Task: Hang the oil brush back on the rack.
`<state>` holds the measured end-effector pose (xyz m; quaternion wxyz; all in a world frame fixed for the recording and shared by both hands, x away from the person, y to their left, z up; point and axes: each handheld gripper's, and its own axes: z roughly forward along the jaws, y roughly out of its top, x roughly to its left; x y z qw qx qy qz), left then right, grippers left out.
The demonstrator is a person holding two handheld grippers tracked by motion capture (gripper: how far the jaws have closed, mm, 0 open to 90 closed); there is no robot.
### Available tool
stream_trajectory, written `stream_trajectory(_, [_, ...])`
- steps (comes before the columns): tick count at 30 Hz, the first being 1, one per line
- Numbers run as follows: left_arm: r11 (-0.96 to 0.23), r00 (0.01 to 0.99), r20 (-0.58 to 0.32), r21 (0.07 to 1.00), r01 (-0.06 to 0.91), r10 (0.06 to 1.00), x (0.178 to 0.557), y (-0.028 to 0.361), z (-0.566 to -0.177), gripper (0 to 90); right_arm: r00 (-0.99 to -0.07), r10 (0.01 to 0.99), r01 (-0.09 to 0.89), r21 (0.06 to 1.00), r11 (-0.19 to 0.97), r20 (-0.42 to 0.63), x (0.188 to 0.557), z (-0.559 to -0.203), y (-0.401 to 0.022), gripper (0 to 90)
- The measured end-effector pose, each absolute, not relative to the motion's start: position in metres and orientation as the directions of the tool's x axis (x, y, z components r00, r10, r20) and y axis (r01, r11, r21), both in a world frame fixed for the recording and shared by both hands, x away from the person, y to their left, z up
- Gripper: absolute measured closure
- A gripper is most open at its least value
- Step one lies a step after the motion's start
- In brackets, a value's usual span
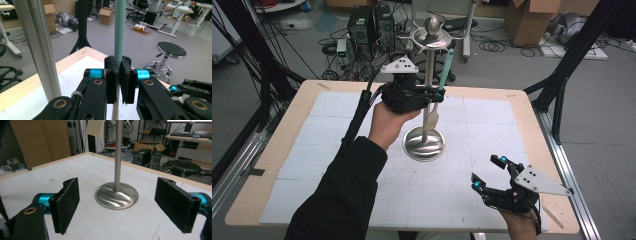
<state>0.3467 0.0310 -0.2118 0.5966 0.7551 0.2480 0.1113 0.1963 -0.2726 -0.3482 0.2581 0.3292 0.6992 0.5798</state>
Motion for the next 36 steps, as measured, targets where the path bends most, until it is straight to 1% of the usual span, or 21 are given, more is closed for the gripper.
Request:
stream_trajectory(4, [-0.143,0.849,-0.121,0.964,0.224,0.515,0.345,0.035,-0.216,82.6,-0.647,0.762,0.161,0.981,0.107,0.023,0.196,-0.348,-0.273,18.9])
stream_trajectory(6, [-0.129,0.841,-0.111,0.969,0.209,0.529,0.343,0.039,-0.219,69.8,-0.646,0.763,0.162,0.981,0.109,0.022,0.195,-0.348,-0.273,18.9])
stream_trajectory(10, [-0.108,0.842,-0.076,0.982,0.157,0.535,0.335,0.055,-0.227,52.6,-0.64,0.768,0.166,0.98,0.111,0.022,0.196,-0.348,-0.275,18.9])
stream_trajectory(12, [-0.074,0.852,-0.081,0.988,0.139,0.517,0.329,0.068,-0.235,47.3,-0.634,0.773,0.167,0.98,0.11,0.022,0.197,-0.349,-0.276,18.9])
stream_trajectory(13, [-0.065,0.852,-0.08,0.989,0.133,0.518,0.326,0.073,-0.239,42.3,-0.632,0.775,0.167,0.98,0.112,0.019,0.197,-0.349,-0.276,18.9])
stream_trajectory(18, [-0.051,0.842,-0.066,0.993,0.11,0.535,0.306,0.107,-0.27,28.4,-0.62,0.785,0.169,0.978,0.119,0.012,0.197,-0.35,-0.278,18.9])
stream_trajectory(20, [-0.012,0.839,-0.096,0.993,0.121,0.536,0.299,0.122,-0.282,23.6,-0.618,0.786,0.167,0.978,0.126,0.004,0.198,-0.351,-0.278,18.8])
stream_trajectory(22, [-0.003,0.832,-0.104,0.992,0.126,0.545,0.293,0.133,-0.291,18.9,-0.612,0.791,0.167,0.978,0.128,0.001,0.198,-0.351,-0.279,18.9])
stream_trajectory(24, [-0.001,0.825,-0.102,0.992,0.123,0.556,0.284,0.147,-0.303,16.8,-0.608,0.794,0.166,0.978,0.128,-0.001,0.198,-0.352,-0.279,18.9])
stream_trajectory(29, [0.012,0.815,-0.08,0.996,0.089,0.573,0.267,0.173,-0.33,16.9,-0.604,0.797,0.165,0.977,0.135,-0.008,0.2,-0.358,-0.281,18.9])
stream_trajectory(36, [-0.004,0.786,-0.092,0.993,0.119,0.612,0.254,0.198,-0.359,16.9,-0.598,0.802,0.196,0.97,0.147,-0.001,0.202,-0.37,-0.284,18.7])
